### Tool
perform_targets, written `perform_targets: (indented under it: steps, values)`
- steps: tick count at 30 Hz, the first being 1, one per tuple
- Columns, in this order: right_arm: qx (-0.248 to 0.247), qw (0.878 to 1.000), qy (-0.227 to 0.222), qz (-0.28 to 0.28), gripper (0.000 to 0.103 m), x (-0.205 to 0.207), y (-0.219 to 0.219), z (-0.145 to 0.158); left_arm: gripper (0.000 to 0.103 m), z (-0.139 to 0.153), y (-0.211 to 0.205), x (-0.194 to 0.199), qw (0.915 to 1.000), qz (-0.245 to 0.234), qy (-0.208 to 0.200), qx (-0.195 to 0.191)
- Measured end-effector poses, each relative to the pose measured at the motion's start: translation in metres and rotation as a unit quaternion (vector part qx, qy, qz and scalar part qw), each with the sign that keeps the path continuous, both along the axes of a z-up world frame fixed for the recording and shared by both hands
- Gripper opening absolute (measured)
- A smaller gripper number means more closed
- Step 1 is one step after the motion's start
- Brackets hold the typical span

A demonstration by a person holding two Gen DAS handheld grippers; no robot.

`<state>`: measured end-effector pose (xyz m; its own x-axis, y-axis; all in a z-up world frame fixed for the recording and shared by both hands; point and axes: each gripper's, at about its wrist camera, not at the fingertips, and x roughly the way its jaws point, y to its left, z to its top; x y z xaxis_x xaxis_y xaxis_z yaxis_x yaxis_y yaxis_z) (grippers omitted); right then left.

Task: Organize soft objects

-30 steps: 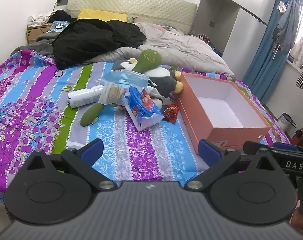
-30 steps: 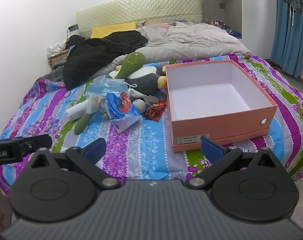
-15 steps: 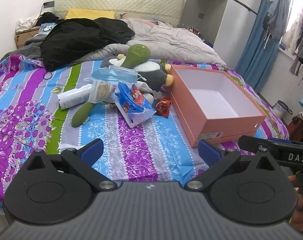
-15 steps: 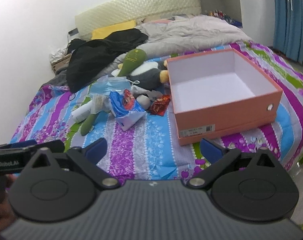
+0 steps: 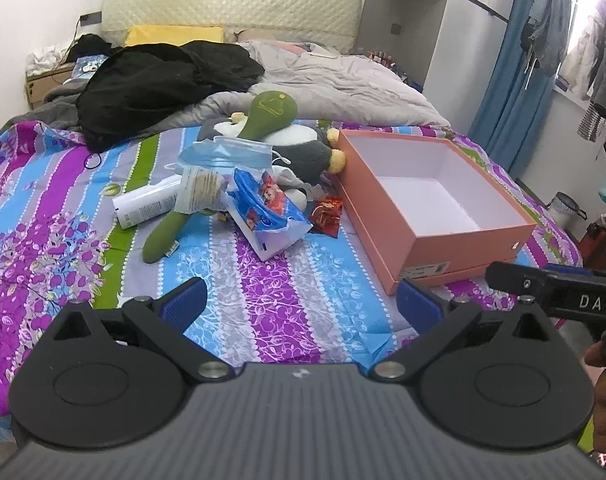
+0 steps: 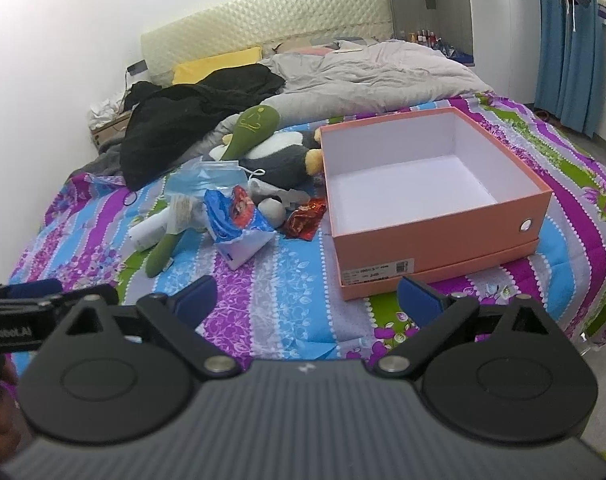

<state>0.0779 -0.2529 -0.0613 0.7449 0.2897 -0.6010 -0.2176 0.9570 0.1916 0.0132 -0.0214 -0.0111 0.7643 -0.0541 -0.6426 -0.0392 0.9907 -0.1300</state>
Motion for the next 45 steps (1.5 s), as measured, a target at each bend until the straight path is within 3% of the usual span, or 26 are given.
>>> perform_targets:
  steps: [4, 10, 25, 37, 40, 45]
  values:
    - [0.003, 1.000, 0.006, 0.005, 0.089, 0.001, 0.002, -0.002, 0.101, 0.000, 0.000, 0.000, 1.0000, -0.004, -0.003, -0.003]
    - [-0.001, 1.000, 0.005, 0.002, 0.089, 0.002, 0.005, -0.003, 0.101, -0.002, 0.004, 0.003, 0.9998, -0.005, 0.002, -0.021]
    - [-0.013, 1.000, 0.010, -0.005, 0.089, 0.009, 0.010, -0.015, 0.101, -0.014, 0.007, 0.010, 0.9998, 0.003, 0.011, -0.018]
    - [0.019, 0.999, 0.038, 0.003, 0.089, 0.033, 0.025, -0.026, 0.101, -0.039, 0.025, 0.038, 0.9986, 0.018, 0.034, -0.037]
    - [0.024, 0.999, 0.038, 0.012, 0.076, 0.044, 0.034, -0.029, 0.101, -0.049, 0.033, 0.051, 0.9980, 0.025, 0.038, -0.044]
    - [0.031, 0.998, 0.051, 0.032, 0.069, 0.072, 0.056, -0.047, 0.101, -0.067, 0.049, 0.076, 0.9957, 0.033, 0.047, -0.072]
